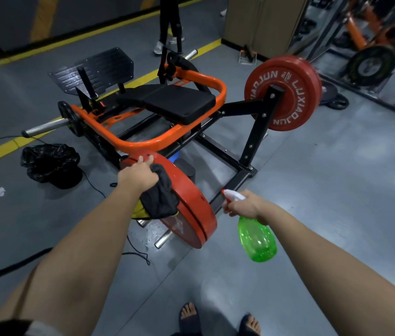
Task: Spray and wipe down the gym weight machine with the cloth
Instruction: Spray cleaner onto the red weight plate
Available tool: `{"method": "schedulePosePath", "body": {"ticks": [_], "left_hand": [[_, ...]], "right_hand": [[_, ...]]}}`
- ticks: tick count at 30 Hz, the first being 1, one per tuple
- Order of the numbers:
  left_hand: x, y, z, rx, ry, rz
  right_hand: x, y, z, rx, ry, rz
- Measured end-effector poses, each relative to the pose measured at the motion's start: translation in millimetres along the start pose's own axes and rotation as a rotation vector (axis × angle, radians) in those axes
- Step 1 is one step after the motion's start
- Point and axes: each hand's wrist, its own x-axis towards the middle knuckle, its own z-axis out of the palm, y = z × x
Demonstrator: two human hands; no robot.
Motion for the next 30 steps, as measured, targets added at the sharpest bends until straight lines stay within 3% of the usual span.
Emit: {"method": "schedulePosePath", "body": {"ticks": [6, 12, 18, 24, 30], "left_hand": [[-5.4, 3.9, -6.2, 0.161, 0.138, 0.027], [-8.7, -2.5, -6.4, 0.027, 0.264, 0.071], [-18.7, -18.0, -29.8, -0.32, 0.26, 0.106], [-48.5, -37.4, -70.6, -0.98, -0.024, 0.251], [-75.4, -33.9, -85.1, -1.295, -0.261, 0.321]], "right_hand": [[-13.1, -5.9, 12.0, -0.187, -0.031, 0.069], [-16.0, -22.1, 24.4, -0.464, -0.253, 0.143], [-14.7, -53.6, 20.1, -0.343, 0.037, 0.014], [-17.9, -115.5, 6.8, -0.015, 0.295, -0.244], [-17.7, -173.5, 11.5, 0.292, 0.331, -0.431]]}}
